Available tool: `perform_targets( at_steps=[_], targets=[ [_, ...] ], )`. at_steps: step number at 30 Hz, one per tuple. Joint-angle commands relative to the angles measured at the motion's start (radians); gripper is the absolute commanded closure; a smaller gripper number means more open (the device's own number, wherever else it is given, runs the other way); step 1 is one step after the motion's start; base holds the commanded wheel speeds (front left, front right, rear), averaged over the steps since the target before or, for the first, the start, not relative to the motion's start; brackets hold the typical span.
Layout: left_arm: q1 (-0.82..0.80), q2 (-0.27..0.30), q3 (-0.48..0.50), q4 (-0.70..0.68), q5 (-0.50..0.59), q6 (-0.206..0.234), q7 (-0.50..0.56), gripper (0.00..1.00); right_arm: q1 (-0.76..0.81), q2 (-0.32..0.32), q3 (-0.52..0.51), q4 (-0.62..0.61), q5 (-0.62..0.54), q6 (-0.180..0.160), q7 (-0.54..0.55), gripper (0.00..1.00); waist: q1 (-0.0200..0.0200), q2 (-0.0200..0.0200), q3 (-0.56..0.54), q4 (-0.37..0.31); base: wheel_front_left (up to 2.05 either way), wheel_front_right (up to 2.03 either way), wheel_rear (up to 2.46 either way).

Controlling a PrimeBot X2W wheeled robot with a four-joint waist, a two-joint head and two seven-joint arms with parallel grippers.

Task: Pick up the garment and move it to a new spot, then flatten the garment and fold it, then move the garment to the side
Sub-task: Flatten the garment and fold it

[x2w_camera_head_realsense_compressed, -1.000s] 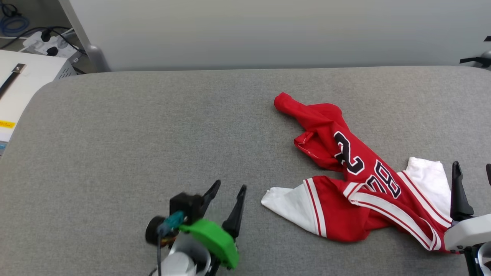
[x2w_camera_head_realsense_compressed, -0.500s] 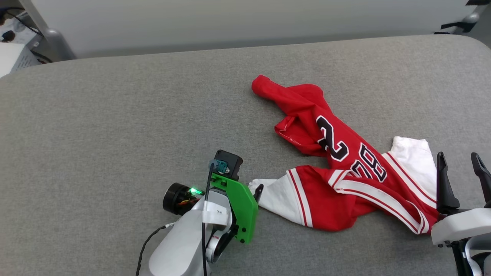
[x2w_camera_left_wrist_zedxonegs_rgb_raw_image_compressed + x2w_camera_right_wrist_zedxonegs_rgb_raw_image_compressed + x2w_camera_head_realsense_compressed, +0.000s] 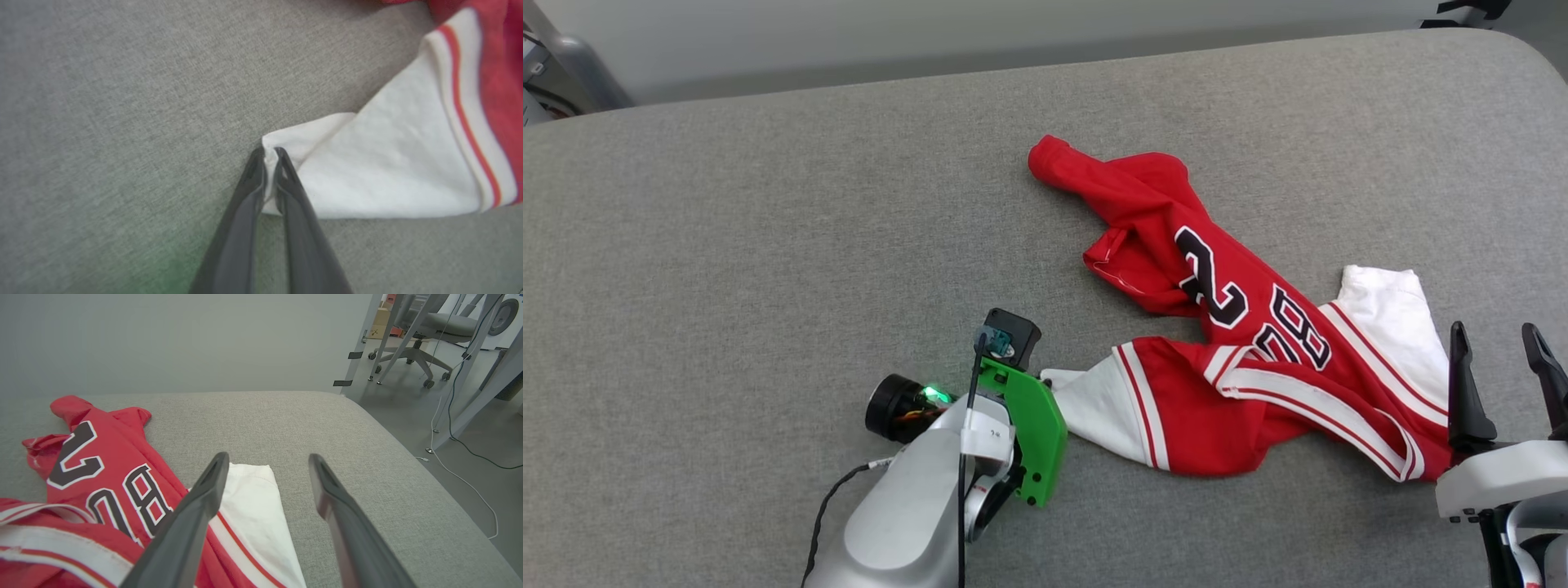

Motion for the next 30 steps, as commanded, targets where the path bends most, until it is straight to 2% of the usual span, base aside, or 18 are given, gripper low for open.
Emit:
perform_targets(
  at_steps=[1, 8, 14, 23, 30],
  targets=[
    [0.03, 0.008, -0.013, 0.041, -0.011, -0.008, 0.015, 1.0, -0.02, 0.002, -0.002, 0.003, -0.009, -0.001, -0.005, 0.0, -0.0001, 0.0, -0.01, 0.01, 0.0, 0.0, 0.0],
    [0.036, 0.012, -0.001, 0.039, -0.029, -0.011, -0.046, 1.0, -0.014, 0.0, -0.004, 0.013, -0.019, -0.001, 0.0, 0.0, -0.0001, 0.0, -0.057, 0.04, 0.0, 0.0, 0.0],
    [0.004, 0.017, 0.061, -0.01, -0.039, 0.029, -0.232, 1.0, -0.008, 0.003, -0.006, 0.02, -0.025, -0.001, 0.003, 0.0, -0.0001, 0.0, -0.103, 0.06, 0.0, 0.0, 0.0],
    [-0.029, 0.054, 0.169, -0.133, -0.057, 0.048, -0.553, 1.0, 0.011, 0.017, -0.029, 0.024, -0.033, -0.001, 0.001, 0.0, -0.0001, 0.0, -0.144, 0.118, 0.0, 0.0, 0.0],
    [0.082, 0.12, 0.238, -0.201, -0.081, 0.06, -0.603, 1.0, 0.016, 0.03, -0.042, 0.036, -0.039, -0.001, 0.001, 0.0, -0.0001, 0.0, -0.141, 0.177, 0.0, 0.0, 0.0]
  ],
)
